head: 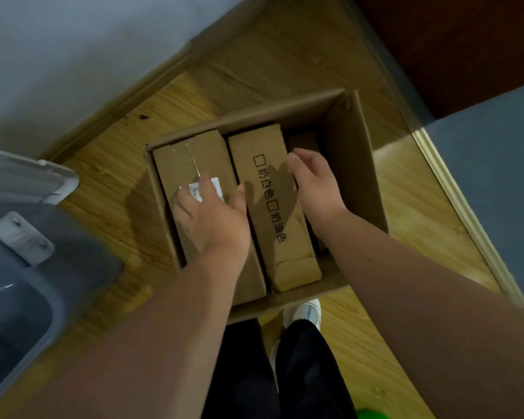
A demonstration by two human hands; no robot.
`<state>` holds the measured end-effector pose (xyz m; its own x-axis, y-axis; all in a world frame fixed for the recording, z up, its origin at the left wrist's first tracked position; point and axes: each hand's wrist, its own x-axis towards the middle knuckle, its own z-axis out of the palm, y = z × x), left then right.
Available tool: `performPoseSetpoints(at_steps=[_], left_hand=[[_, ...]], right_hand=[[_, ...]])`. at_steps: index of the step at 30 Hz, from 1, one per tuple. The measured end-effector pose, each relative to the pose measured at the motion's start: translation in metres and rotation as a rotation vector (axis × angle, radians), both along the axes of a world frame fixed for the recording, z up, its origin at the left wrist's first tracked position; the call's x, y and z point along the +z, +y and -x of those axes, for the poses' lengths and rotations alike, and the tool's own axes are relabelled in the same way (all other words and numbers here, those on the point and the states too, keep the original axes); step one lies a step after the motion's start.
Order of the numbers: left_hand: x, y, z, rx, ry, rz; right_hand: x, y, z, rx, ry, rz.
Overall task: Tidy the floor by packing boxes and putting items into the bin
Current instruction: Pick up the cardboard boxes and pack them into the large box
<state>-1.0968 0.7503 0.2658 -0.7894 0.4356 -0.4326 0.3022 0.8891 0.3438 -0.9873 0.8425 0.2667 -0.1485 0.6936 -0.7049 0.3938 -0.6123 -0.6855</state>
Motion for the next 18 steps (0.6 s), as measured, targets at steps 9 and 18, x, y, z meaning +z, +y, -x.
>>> performPoseSetpoints(at_steps=[9,18], left_hand=[[0.028,0.013,0.017,-0.174,-0.029,-0.145],[0.091,0.031,0.005,-0.298,-0.062,-0.169]], right_hand=[[0.054,0.006,-0.017,0.041,0.009,0.044],[0.12,0.0,-0.034,0.056,0.019,0.01]])
